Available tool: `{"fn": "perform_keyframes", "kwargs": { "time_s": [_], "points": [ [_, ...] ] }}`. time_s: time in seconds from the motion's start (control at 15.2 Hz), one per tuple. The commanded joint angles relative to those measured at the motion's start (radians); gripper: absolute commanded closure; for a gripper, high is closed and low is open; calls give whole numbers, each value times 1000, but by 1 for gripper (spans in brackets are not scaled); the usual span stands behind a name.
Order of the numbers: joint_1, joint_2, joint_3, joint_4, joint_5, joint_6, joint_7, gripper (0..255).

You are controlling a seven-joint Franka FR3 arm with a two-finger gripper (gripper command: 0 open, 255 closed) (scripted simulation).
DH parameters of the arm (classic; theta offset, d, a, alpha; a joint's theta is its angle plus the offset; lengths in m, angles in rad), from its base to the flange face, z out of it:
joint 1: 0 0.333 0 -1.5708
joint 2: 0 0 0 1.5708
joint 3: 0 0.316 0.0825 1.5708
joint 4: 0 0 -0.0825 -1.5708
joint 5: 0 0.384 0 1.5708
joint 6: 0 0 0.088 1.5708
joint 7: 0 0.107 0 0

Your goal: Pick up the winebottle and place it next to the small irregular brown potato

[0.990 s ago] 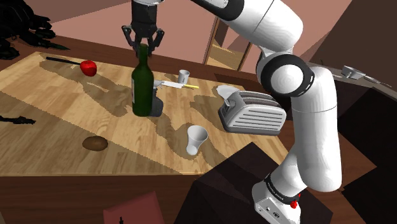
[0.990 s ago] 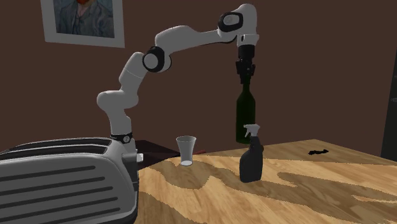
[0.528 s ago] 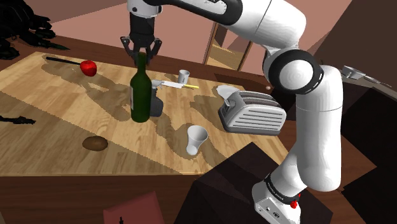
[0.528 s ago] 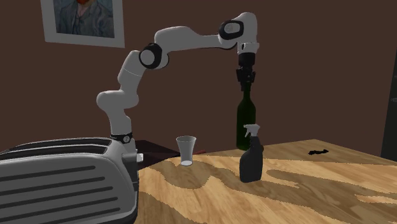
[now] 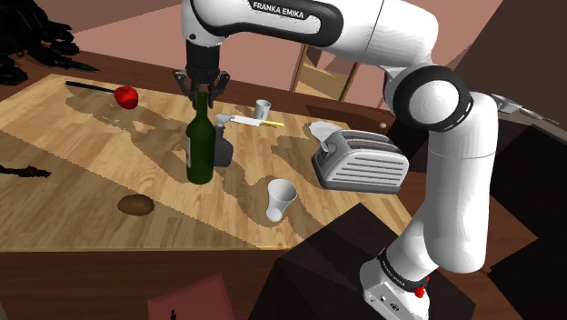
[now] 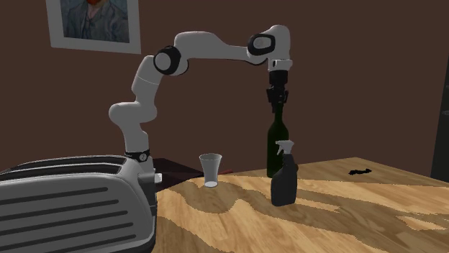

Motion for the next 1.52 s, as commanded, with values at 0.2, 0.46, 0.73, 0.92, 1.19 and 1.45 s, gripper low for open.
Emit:
{"fn": "perform_keyframes", "kwargs": {
  "time_s": [0.2,0.46,0.73,0.92,1.19,1.45],
  "points": [
    [-8,-11,0,-86,1,76,8,255],
    [-12,-13,0,-128,0,114,11,255],
    [-12,-13,0,-127,0,114,11,255],
    [-12,-14,0,-128,0,114,11,0],
    [-12,-14,0,-128,0,114,11,0],
    [3,-2,1,-8,0,7,5,0]
  ]
}}
